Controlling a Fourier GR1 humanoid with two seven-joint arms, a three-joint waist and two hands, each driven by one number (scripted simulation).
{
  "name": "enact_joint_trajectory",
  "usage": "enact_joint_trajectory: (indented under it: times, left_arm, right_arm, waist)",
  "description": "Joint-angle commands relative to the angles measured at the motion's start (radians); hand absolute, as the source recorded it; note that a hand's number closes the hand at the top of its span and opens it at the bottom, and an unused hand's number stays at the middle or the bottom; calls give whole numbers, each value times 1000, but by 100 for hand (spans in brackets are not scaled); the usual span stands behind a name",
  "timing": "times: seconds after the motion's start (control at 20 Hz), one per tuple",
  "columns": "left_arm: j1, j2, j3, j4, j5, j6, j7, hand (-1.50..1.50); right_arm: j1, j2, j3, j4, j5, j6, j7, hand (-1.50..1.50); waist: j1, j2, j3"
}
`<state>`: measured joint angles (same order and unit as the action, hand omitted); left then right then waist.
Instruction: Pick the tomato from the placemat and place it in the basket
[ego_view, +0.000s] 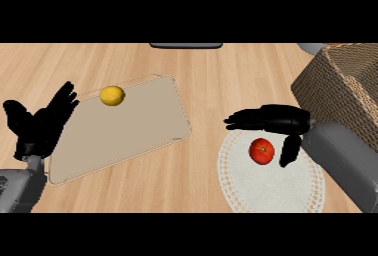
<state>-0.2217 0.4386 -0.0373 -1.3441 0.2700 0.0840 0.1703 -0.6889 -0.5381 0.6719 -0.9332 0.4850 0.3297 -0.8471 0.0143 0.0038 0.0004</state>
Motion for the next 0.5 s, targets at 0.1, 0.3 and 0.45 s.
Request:
enact_joint_trajectory:
  times: [0.1,0.3,0.45]
  left_arm:
    - [-2,-18,12,-9,-27,-16,11,0]
    - [11,-30,19,-48,-22,-17,41,0]
    - [-5,-26,30,-14,-30,-23,21,0]
  right_arm:
    - [-53,58,-14,121,88,43,-113,-150]
    - [-55,17,-39,158,78,57,-190,-150]
    - [-81,-31,-39,191,58,83,-281,-150]
  waist:
    - [-4,-1,0]
    - [-4,-2,0]
    - [-1,1,0]
